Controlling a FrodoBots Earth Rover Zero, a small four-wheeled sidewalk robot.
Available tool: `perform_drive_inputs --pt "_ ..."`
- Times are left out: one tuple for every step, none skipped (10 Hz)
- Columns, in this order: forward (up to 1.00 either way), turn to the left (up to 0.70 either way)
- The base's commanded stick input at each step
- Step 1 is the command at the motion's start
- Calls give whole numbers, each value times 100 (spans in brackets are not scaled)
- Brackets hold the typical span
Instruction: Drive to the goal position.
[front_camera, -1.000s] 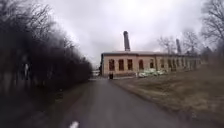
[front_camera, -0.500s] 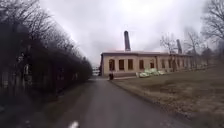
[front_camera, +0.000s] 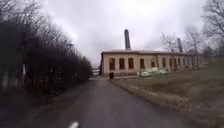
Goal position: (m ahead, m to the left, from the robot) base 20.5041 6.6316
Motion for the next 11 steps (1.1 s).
perform_drive_inputs --pt "70 0" --pt "70 0" --pt "70 0" --pt "70 0" --pt "70 0" --pt "70 0" --pt "70 0" --pt "70 0" --pt "70 0" --pt "70 0" --pt "70 0"
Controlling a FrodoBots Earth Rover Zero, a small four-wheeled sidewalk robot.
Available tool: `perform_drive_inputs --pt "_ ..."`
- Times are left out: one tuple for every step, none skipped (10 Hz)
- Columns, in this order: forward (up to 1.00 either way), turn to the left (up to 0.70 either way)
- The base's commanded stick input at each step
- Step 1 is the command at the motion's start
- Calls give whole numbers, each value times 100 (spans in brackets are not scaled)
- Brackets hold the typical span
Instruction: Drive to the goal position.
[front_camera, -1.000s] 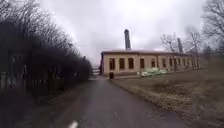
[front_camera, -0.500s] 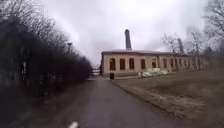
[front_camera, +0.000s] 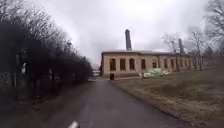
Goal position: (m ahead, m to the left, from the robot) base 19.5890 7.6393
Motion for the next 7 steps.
perform_drive_inputs --pt "70 0" --pt "70 0" --pt "70 0" --pt "70 0" --pt "70 0" --pt "70 0" --pt "70 0"
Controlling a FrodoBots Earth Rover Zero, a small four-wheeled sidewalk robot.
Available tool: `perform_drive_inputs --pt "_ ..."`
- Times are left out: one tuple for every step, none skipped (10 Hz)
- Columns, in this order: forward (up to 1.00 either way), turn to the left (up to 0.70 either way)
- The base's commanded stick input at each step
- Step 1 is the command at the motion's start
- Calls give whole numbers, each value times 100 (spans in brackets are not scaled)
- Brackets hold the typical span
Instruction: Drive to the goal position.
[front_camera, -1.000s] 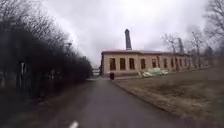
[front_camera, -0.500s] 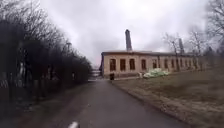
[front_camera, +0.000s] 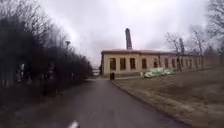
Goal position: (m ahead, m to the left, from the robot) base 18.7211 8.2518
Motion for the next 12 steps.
perform_drive_inputs --pt "70 0" --pt "70 0" --pt "70 0" --pt "70 0" --pt "70 0" --pt "70 0" --pt "70 0" --pt "70 0" --pt "70 0" --pt "70 0" --pt "70 0" --pt "70 0"
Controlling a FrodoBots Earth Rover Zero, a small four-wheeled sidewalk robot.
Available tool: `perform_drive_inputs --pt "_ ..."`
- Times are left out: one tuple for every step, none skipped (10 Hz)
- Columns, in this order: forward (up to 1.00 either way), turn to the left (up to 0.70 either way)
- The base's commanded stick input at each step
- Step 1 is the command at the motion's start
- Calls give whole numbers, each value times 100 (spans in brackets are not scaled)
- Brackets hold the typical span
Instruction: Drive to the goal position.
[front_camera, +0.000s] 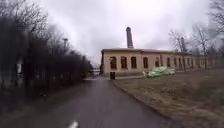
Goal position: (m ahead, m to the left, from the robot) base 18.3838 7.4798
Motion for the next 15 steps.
perform_drive_inputs --pt "70 0" --pt "70 0" --pt "70 0" --pt "70 0" --pt "70 0" --pt "70 0" --pt "70 0" --pt "70 0" --pt "70 0" --pt "70 0" --pt "70 0" --pt "70 0" --pt "70 0" --pt "70 0" --pt "70 0"
